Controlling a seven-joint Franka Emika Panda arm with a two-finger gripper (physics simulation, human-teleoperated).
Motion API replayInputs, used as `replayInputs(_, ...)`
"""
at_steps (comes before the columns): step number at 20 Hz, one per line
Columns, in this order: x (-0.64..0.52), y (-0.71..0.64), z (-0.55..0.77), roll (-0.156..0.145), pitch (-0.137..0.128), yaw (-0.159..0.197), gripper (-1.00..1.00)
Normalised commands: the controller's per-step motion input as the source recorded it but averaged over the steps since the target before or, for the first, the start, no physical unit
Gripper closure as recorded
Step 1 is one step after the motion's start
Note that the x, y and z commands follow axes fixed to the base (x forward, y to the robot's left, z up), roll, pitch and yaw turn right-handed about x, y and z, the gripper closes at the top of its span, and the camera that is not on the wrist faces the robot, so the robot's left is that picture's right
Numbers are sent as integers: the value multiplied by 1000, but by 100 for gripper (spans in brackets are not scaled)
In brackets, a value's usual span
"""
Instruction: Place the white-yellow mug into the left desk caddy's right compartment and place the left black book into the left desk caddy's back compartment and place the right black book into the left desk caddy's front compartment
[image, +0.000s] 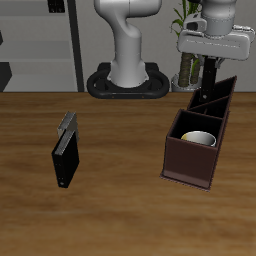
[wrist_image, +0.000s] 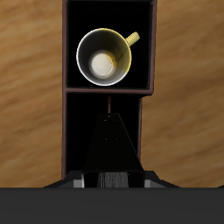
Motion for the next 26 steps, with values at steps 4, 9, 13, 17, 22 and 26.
replayInputs(4, 92, 151, -66, 14, 15, -9, 100)
replayInputs(9, 133, 148, -93, 16, 19, -7, 100)
replayInputs(13, 96, 59, -6, 3, 2, -3, 100)
replayInputs(17, 97, 8, 2, -6, -14, 16, 100)
replayInputs(22, 132, -27, -176, -10, 35, -8, 100)
replayInputs(26, 120, 38, -236, -1, 48, -12, 100)
